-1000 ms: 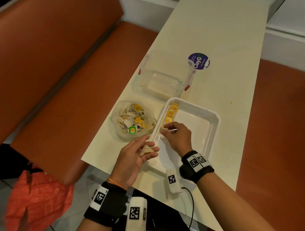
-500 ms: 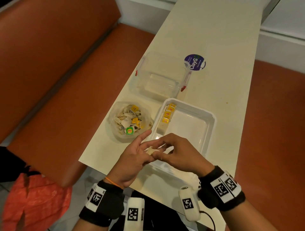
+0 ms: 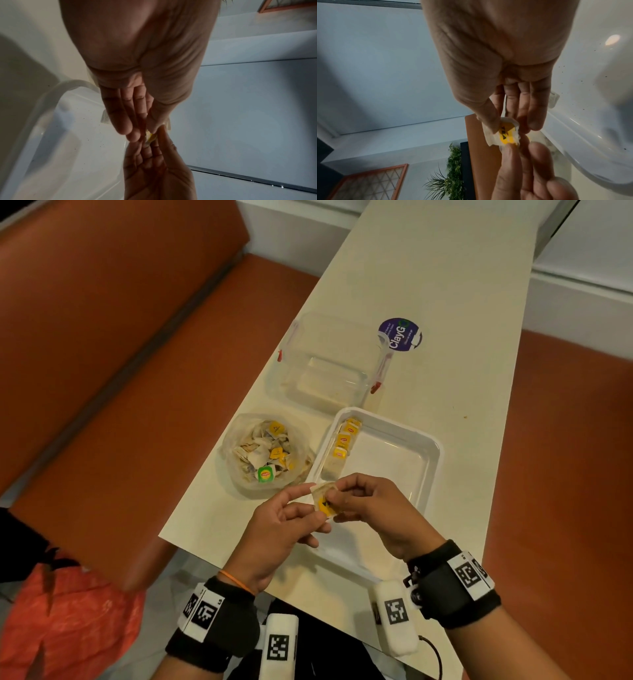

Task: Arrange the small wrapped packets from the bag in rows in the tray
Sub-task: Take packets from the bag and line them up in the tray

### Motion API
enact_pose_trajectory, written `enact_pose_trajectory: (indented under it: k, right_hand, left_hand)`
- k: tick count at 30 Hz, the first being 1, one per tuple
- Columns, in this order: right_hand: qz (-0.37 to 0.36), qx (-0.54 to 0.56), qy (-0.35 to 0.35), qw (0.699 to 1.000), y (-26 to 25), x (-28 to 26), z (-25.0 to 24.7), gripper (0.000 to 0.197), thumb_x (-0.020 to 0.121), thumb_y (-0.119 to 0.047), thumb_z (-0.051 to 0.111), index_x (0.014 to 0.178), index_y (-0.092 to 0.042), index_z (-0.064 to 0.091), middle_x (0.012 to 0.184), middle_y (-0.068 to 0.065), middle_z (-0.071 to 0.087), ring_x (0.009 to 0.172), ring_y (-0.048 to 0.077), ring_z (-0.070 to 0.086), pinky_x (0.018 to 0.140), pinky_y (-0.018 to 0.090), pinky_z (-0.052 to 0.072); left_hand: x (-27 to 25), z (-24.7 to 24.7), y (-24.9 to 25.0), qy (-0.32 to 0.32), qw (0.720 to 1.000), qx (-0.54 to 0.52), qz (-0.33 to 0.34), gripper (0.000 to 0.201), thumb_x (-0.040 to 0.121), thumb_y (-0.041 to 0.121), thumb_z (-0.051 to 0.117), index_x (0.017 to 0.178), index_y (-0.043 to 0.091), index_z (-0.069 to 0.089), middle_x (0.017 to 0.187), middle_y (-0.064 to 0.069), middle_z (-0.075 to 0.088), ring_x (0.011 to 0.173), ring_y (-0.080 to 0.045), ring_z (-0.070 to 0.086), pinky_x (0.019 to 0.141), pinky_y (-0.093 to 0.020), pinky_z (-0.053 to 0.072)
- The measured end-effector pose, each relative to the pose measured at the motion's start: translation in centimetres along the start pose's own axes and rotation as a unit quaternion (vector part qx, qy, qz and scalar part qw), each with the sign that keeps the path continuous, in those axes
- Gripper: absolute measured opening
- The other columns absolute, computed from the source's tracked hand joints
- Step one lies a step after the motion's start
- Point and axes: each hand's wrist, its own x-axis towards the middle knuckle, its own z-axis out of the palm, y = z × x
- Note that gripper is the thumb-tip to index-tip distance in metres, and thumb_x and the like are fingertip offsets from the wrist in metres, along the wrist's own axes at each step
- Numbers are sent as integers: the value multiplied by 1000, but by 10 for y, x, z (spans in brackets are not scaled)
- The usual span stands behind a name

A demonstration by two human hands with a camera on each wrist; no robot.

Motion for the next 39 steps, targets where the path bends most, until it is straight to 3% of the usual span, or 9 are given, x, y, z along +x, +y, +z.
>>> enact_pose_trajectory:
  k: [4,9,14,18,21,25,30,35,39]
  right_hand:
    - [13,33,16,999,6,2,-1,26,90,-9,79,112,2,70,102,25,76,84,24,73,77,31,62]
    - [13,44,19,999,12,5,-3,32,90,-5,78,121,-9,70,100,20,78,90,29,77,80,34,62]
    - [13,12,21,1000,17,10,-4,35,88,-5,80,121,-10,70,97,19,79,92,32,77,79,35,62]
    - [15,-78,-40,996,12,12,-9,37,89,-8,80,123,-12,67,94,15,80,90,30,77,79,34,63]
    - [19,-153,-88,984,4,15,-13,44,87,-10,83,127,-17,64,90,8,80,82,22,76,75,28,60]
    - [57,-164,-137,975,-2,19,-19,60,80,-12,90,131,-22,61,97,13,79,85,25,75,79,31,61]
    - [29,-75,-62,995,10,24,-23,36,88,2,77,122,-8,67,96,18,78,88,26,75,84,38,63]
    - [41,18,-14,999,21,29,-16,24,92,-4,75,115,1,72,108,21,76,92,25,75,84,34,62]
    - [26,21,9,999,32,34,-10,21,94,-12,76,113,-4,73,109,21,76,94,26,74,88,36,63]
  left_hand:
    - [5,1,-5,22,1000,8,8,44,91,4,77,130,18,63,97,-24,77,90,-33,76,65,-33,59]
    - [11,-2,-10,28,998,64,-7,39,90,0,77,126,12,65,90,-17,78,80,-27,75,64,-32,60]
    - [15,-4,-12,14,995,101,-17,39,88,1,78,122,16,68,91,-15,78,84,-27,76,69,-32,60]
    - [16,-3,-11,28,994,105,-22,26,92,26,79,116,20,75,94,-9,80,83,-17,74,71,-30,59]
    - [19,-7,-18,33,993,114,-21,15,93,22,78,106,14,80,85,-11,78,71,-16,68,62,-28,54]
    - [22,-6,-24,87,995,44,-32,13,96,17,75,105,10,81,76,-13,74,65,-18,63,61,-28,54]
    - [22,1,-31,117,988,-72,-64,20,98,16,72,112,2,74,92,-20,77,79,-23,73,66,-30,59]
    - [18,12,-34,79,988,-84,-107,21,100,15,68,113,-1,71,103,-22,78,86,-26,76,71,-33,60]
    - [19,15,-35,62,987,-55,-136,21,102,16,66,115,-1,68,103,-21,79,91,-32,77,69,-33,60]
